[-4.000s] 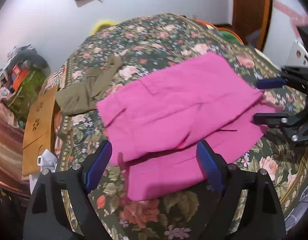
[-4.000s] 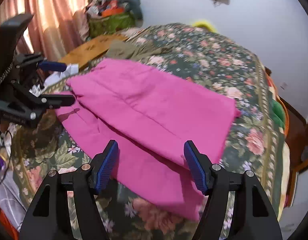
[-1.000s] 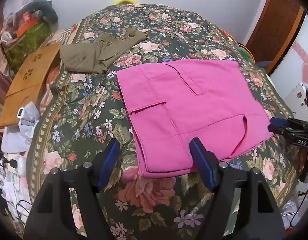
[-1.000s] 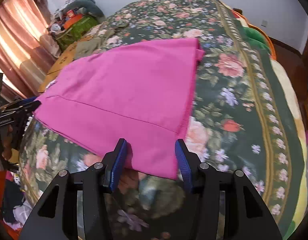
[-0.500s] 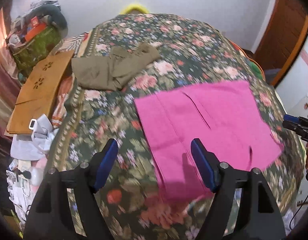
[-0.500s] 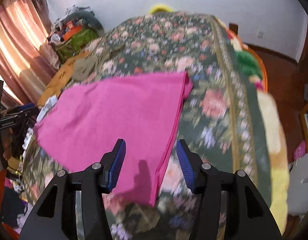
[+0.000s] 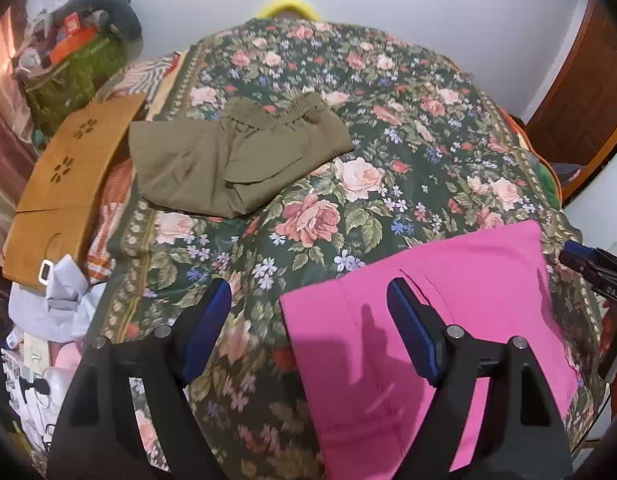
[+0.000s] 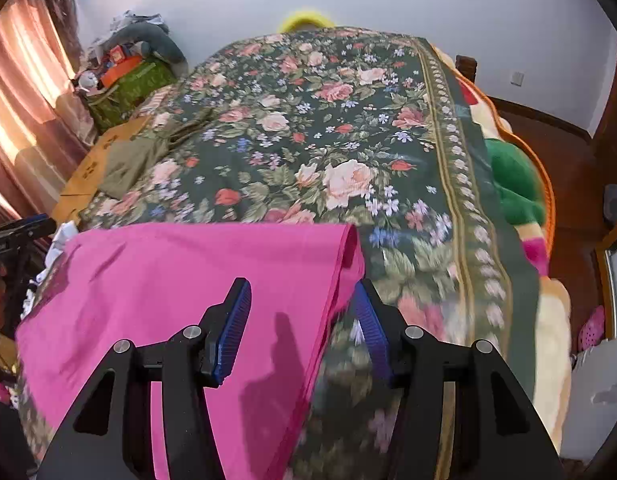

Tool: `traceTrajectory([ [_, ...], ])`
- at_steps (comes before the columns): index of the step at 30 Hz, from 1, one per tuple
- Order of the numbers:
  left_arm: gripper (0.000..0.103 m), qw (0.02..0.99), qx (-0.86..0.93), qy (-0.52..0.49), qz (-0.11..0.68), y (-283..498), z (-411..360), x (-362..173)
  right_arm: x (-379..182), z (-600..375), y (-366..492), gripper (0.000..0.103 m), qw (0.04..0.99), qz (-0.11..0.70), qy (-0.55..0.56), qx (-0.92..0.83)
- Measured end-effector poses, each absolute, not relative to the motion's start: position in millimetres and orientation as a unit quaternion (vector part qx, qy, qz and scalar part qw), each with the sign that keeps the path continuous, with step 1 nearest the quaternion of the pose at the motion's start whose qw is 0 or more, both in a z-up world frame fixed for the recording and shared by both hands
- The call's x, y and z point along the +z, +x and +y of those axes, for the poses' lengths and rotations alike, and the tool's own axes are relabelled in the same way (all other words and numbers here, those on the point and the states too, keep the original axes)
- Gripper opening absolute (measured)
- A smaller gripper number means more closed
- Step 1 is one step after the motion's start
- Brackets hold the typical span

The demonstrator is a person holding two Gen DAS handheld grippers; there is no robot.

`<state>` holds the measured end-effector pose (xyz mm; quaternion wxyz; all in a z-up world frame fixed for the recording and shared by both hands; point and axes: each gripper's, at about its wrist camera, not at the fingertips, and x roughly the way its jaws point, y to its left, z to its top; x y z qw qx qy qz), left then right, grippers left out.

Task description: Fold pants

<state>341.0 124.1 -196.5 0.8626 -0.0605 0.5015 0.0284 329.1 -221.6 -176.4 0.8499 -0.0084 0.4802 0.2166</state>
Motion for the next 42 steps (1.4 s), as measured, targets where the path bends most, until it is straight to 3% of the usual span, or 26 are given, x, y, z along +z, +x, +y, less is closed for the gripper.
traceTrajectory([
  [9,0.080,0.838,0.035,-0.069,0.541,364.9,127.2,-240.5,-212.6,-199.1,370.3,0.049,0.841,0.494,-0.071,0.207],
  [11,0.080,0.834,0.031,-0.077,0.546,364.3,128.9,-248.3,-219.7,-195.5,372.3,0.042,0.836,0.499,-0.080,0.213],
  [16,0.082,0.838,0.032,-0.054,0.542,355.7,123.9,-259.0,-226.8,-189.0,373.0,0.010,0.830,0.507,-0.085,0.218],
  [23,0.082,0.858,0.065,-0.006,0.510,343.3,117.3,-254.3,-229.5,-194.0,377.6,0.000,0.840,0.500,-0.090,0.192],
  [28,0.082,0.858,0.069,-0.010,0.508,341.7,122.4,-252.3,-224.5,-199.7,377.0,0.000,0.848,0.491,-0.112,0.168],
  [35,0.081,0.864,0.083,0.015,0.496,338.4,119.9,-228.4,-183.3,-193.3,351.9,0.009,0.860,0.455,-0.120,0.196],
  [39,0.081,0.877,0.062,0.005,0.476,334.1,115.7,-201.6,-149.4,-177.9,333.9,0.047,0.875,0.416,-0.103,0.227],
  [42,0.081,0.884,0.048,-0.005,0.465,332.2,109.5,-185.7,-132.5,-159.0,322.5,0.061,0.876,0.396,-0.094,0.259],
])
